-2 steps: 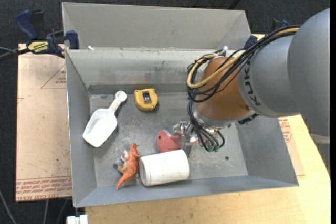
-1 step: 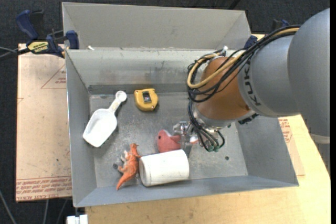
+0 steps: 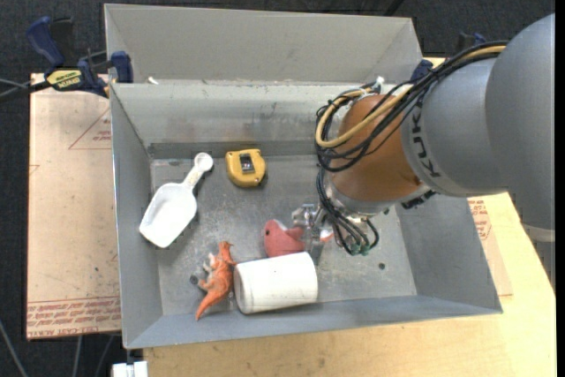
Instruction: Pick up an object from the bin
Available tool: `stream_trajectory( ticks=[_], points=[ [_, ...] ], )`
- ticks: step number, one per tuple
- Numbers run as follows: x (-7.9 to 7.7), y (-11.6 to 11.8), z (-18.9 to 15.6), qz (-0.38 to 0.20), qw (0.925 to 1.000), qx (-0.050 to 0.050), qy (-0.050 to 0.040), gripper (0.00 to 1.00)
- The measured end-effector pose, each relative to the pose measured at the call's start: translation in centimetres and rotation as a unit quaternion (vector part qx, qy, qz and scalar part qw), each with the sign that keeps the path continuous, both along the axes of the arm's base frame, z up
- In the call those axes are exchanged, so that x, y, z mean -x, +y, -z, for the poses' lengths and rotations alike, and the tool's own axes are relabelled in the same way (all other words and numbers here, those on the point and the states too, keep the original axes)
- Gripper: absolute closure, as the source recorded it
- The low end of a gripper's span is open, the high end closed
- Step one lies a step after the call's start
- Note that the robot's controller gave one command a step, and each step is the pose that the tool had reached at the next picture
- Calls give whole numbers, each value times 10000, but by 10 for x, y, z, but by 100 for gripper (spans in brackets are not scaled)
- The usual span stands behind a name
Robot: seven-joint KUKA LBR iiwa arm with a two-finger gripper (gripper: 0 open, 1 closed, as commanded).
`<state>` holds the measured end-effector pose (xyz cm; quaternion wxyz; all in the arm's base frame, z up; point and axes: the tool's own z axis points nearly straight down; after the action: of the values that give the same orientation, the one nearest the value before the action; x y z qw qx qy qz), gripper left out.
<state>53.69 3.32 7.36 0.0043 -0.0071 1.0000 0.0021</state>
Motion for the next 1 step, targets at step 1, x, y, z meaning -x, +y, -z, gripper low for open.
stream_trajectory(
  ticks=[1],
  points=[
    [1,0,-12,-3,10000,1,20,100]
  ],
)
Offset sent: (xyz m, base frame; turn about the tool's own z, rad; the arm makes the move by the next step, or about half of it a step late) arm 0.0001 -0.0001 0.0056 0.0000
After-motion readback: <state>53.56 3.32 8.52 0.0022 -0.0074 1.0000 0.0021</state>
